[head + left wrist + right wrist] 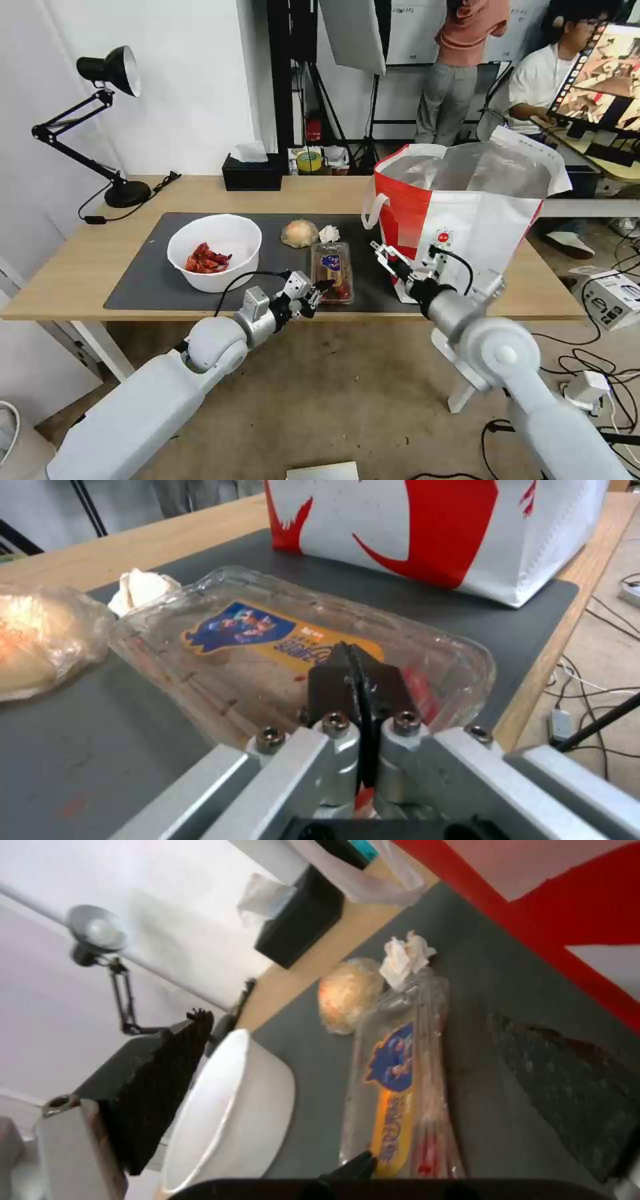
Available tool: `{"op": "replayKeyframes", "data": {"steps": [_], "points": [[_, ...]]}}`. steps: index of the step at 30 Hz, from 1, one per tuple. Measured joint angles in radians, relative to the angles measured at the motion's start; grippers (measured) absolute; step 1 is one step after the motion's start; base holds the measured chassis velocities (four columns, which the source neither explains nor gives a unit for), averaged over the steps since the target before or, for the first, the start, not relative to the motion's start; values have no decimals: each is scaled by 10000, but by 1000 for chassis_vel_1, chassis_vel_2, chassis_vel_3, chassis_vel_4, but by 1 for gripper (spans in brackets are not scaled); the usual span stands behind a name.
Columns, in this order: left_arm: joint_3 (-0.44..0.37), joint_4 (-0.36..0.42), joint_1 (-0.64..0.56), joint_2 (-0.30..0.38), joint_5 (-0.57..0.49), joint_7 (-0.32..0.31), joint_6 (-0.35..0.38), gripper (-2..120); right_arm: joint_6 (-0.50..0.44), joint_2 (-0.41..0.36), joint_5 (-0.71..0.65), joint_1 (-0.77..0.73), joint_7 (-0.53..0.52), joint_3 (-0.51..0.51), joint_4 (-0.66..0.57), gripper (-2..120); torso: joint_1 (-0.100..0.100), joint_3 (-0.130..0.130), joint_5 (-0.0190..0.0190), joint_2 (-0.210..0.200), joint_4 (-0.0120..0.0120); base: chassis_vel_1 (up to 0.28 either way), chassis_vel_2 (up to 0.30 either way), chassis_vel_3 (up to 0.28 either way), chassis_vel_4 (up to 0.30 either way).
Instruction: Pick up the trash from the table and place it into the takeout bag.
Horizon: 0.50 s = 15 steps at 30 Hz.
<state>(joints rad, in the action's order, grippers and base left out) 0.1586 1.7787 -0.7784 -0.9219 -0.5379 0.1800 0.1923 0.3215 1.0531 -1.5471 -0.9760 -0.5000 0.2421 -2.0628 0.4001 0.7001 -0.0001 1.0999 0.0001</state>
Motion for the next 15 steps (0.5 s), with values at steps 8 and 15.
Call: {"op": "replayKeyframes", "data": {"steps": [8, 15], "points": [[19, -40, -16, 23, -1, -35, 0, 0, 632, 250, -199, 860, -662, -535, 784, 100, 0, 0, 0, 0, 0, 0, 0, 0, 0], [28, -65, -44, 42, -4, -182, -3, 0, 1119, 497, -241, 1211, -937, -774, 1257, 100, 0, -2, 1, 1, 0, 0, 0, 0, 0]]}}
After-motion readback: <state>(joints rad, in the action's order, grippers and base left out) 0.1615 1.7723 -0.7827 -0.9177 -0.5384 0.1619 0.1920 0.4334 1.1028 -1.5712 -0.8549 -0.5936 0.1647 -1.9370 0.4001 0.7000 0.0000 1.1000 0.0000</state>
